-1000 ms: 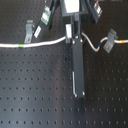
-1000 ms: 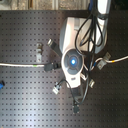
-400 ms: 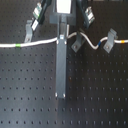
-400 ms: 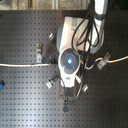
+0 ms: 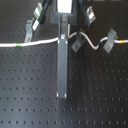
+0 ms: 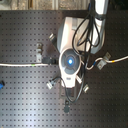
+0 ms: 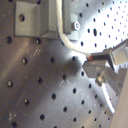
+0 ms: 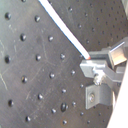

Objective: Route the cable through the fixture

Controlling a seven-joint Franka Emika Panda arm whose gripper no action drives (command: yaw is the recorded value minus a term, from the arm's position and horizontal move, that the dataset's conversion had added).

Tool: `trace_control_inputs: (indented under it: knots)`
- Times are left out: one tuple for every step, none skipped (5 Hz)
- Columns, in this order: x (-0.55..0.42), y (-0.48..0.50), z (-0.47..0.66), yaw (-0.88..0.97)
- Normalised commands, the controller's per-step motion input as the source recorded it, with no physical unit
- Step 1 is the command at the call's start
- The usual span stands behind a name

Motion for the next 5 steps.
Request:
trace_control_inputs:
  knots:
    - [0.001,0.028,0.01,0.00]
    - [0.038,0.366,0.37,0.04]
    - [0.017,0.375,0.52,0.00]
    - [0.019,0.354,0.08,0.03]
    - [0.009,0.152,0.00,0.07]
